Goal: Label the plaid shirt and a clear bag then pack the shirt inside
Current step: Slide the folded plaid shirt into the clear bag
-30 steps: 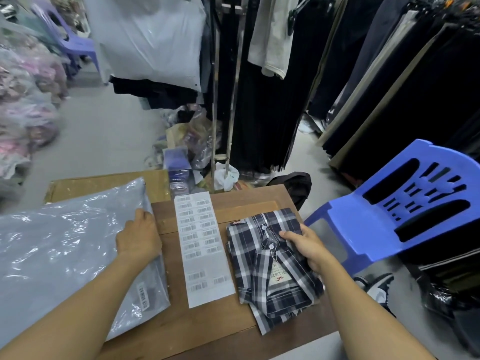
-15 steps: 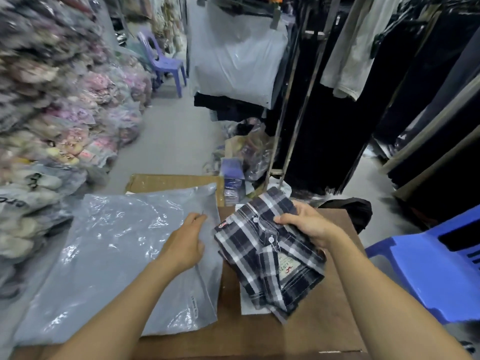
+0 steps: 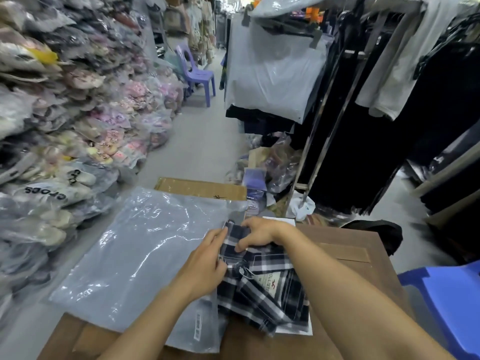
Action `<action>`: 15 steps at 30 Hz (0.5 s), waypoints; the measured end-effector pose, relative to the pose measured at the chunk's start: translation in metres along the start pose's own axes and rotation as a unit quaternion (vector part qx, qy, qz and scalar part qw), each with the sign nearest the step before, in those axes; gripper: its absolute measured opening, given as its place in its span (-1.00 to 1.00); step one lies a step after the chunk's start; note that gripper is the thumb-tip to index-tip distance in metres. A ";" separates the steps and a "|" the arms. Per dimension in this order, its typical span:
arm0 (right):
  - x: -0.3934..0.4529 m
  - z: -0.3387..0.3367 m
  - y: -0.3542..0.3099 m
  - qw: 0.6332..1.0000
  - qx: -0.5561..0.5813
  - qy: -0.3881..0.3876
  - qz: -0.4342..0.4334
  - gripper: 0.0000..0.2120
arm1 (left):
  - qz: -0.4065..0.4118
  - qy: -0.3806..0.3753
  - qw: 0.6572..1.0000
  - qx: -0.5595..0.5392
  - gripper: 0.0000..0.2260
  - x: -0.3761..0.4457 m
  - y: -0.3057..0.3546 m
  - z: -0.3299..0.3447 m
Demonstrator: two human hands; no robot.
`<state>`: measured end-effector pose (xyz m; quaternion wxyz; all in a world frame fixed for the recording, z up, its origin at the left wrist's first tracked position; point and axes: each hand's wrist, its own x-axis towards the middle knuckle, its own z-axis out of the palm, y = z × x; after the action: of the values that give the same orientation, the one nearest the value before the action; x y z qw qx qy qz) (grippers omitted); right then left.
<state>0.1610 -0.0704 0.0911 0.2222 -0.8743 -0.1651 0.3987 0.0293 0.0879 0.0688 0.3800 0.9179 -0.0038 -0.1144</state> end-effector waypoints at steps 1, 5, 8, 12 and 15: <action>0.003 0.006 -0.004 1.000 -0.016 0.003 0.001 -0.54 | -0.004 -0.005 1.000 -0.001 -0.35 -0.001 0.000 0.002; 0.016 0.032 -0.006 0.996 -0.035 0.085 -0.006 -0.43 | -0.015 -0.027 1.000 0.002 -0.33 -0.004 0.003 0.006; 0.016 0.045 0.002 0.986 -0.009 0.160 -0.042 -0.30 | -0.026 -0.038 0.999 0.013 -0.33 -0.002 0.001 0.010; -0.004 0.045 0.023 0.958 0.052 0.277 -0.049 -0.48 | -0.041 -0.041 0.998 0.025 -0.35 0.006 0.000 0.013; -0.025 0.037 0.048 0.936 0.103 0.328 0.082 -0.56 | -0.056 -0.046 0.997 0.033 -0.33 0.012 0.002 0.015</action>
<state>0.1222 -0.1133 0.0597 0.3191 -0.9394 0.0311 0.1215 0.0378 0.0749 0.0573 0.3415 0.9226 0.0265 -0.1774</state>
